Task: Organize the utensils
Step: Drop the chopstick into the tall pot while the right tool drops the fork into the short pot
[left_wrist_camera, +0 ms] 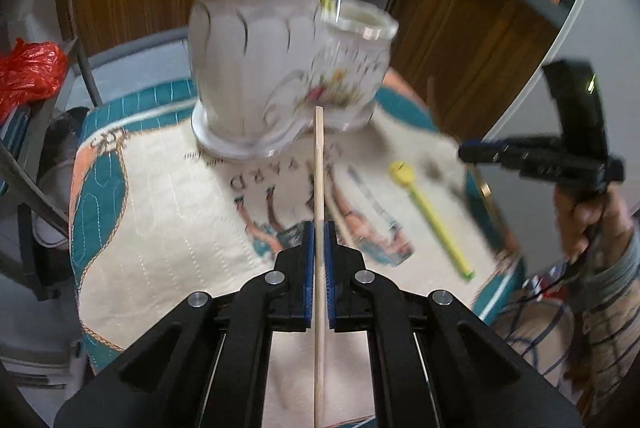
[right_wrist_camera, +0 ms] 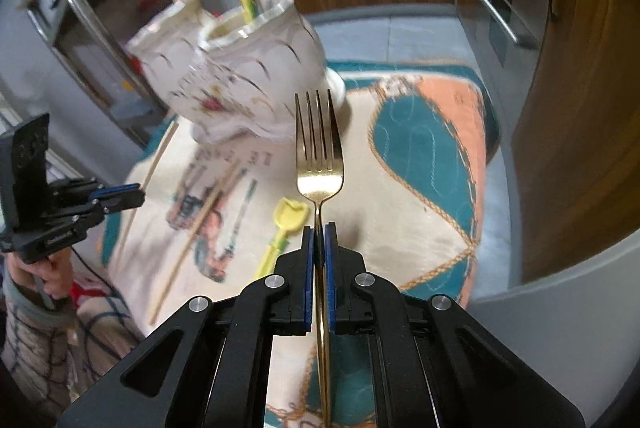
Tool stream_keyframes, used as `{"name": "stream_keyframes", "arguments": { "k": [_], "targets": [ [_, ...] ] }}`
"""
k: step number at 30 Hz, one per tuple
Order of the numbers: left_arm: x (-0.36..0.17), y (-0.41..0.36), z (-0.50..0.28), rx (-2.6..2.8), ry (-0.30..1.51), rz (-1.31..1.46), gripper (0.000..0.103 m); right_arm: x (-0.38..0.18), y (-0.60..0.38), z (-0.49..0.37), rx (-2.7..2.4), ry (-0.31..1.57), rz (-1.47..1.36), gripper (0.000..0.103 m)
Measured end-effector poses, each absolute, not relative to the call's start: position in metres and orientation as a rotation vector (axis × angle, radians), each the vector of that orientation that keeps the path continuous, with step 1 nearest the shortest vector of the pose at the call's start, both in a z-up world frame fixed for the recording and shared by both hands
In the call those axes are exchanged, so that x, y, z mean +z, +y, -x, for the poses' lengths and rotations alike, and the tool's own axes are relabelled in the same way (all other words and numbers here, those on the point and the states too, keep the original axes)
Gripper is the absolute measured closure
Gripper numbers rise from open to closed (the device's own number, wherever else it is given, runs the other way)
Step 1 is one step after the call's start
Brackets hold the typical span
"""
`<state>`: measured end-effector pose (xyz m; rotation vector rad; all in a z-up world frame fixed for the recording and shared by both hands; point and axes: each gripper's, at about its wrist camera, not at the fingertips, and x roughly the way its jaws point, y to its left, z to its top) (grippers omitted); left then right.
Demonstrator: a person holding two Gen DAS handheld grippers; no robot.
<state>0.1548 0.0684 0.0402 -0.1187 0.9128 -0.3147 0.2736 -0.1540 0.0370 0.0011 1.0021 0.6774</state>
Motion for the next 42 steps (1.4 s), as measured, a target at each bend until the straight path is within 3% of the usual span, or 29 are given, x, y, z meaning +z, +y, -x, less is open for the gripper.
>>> {"name": "stream_keyframes", "arguments": {
  "k": [16, 42],
  "targets": [
    [0.079, 0.076, -0.163, -0.282, 0.457, 0.337, 0.099, 0.089, -0.126, -0.257, 0.755, 0.687, -0.036, 0.097],
    [0.165, 0.077, -0.205, -0.067, -0.078, 0.217, 0.099, 0.172, -0.113, -0.282, 0.791, 0.336, -0.157, 0.097]
  ]
}}
